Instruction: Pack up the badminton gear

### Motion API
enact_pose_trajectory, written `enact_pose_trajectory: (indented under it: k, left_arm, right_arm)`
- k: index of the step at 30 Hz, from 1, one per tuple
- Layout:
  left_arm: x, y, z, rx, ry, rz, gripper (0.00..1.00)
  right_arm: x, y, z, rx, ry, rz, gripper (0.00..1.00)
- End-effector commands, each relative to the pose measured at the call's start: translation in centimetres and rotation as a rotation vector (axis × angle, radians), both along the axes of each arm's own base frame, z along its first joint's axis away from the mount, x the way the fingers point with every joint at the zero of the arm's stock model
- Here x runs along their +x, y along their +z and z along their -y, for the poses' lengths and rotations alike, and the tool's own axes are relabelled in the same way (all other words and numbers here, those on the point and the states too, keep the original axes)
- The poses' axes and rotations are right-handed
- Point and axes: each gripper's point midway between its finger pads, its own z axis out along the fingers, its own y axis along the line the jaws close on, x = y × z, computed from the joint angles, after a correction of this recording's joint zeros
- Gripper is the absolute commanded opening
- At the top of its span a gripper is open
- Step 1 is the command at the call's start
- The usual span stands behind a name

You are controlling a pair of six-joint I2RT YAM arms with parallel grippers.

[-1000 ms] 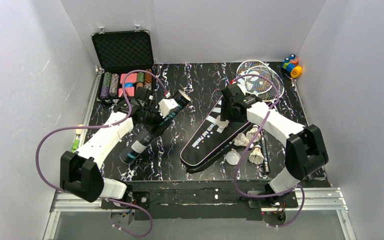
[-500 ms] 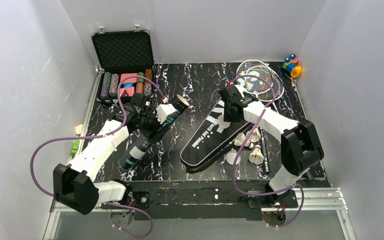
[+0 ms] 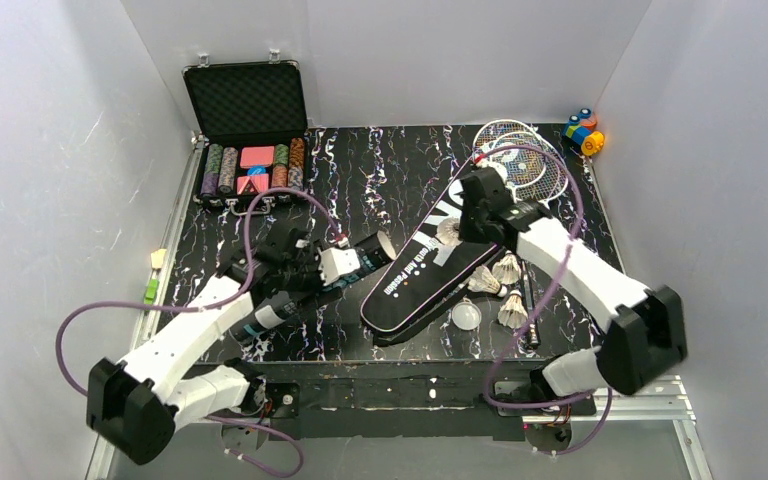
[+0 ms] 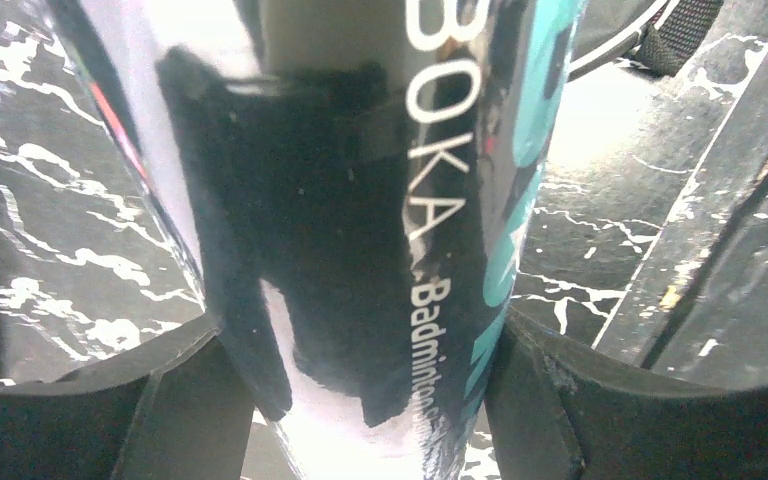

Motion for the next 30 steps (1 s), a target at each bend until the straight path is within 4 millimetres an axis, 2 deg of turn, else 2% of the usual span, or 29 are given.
enact_pose_trajectory:
  k: [1,5,8,11,14,16,21,30]
  left_arm:
    - [1.0,3.0,0.3,-0.047,-0.108,0.25,0.05]
    - [0.7,3.1,0.6,-0.092,-0.166,0.354,0.03]
    - [0.0,3.7,1.1,-0.139,-0.232,0.438,0.03]
    - [-0.4,4.5,1.6,-0.177,-0.287,0.526,0.01]
    - [-0.1,4.9,1.5,-0.183,-0.273,0.541,0.0]
    - [0.3,5.3,1.5,-0.18,-0.251,0.532,0.0]
    - [0.6,5.7,2.1,-0.196,-0.255,0.518,0.0]
    - [0.8,5.6,2.2,-0.198,-0.244,0.5,0.0]
  right_arm:
    - [-3.6,4.4,-1.3,0.17,0.113,0.045,0.01]
    - [-8.3,8.3,-3.8,0.408,0.288,0.058,0.01]
    - [-11.9,11.9,-5.1,0.57,0.428,0.091,0.01]
    - [-15.0,14.5,-6.1,0.693,0.551,0.083,0.01]
    - [-17.6,16.0,-6.5,0.785,0.633,0.063,0.01]
    - [-18.8,16.2,-6.7,0.833,0.668,0.04,0.01]
    - [-20.1,16.2,-7.5,0.923,0.728,-0.006,0.01]
    - [-20.0,18.0,-7.9,0.953,0.751,0.017,0.01]
